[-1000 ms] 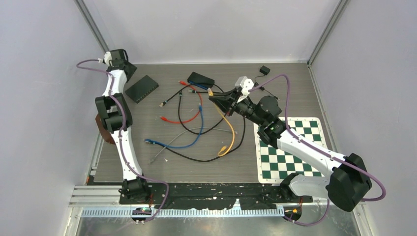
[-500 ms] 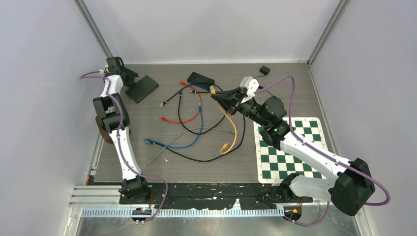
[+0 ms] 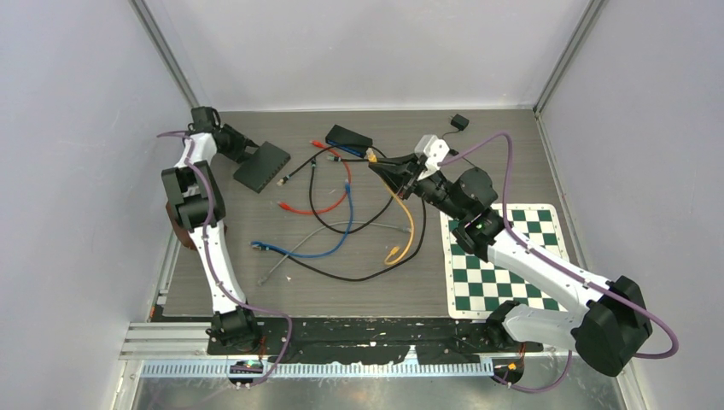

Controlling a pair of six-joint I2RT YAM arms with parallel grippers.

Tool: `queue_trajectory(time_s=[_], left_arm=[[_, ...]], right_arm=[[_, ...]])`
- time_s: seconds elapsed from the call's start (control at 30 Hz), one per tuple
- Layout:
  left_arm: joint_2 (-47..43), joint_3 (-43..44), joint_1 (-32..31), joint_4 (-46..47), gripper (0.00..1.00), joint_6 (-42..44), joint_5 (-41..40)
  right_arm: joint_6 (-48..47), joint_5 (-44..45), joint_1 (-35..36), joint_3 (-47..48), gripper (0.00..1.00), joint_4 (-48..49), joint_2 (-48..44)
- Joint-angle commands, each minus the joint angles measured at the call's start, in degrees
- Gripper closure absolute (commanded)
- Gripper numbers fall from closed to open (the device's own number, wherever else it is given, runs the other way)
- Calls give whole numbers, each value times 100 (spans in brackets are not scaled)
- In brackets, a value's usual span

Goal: Insert the plug into the switch port
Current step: Move the switch port to the center of the board.

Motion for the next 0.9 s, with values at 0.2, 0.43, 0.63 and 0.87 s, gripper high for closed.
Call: queue_trajectory(time_s=[0.2, 0.43, 0.63, 0.87], left_arm=[[-570, -146, -296, -1509, 59, 1548, 50], [-1354, -1315, -338, -1542, 59, 1659, -162], [-1801, -1546, -340, -1794, 53, 1830, -694], [-2152, -1795, -337, -2128, 45, 2268, -1932]], right_arm=[[-826, 414, -33, 679, 95, -1312, 590], [-1171, 295, -36, 2189, 95, -3393, 1907], [-858, 254, 26, 2538, 95, -3704, 2414], [-271, 530, 360, 2868, 95, -3941, 2871]])
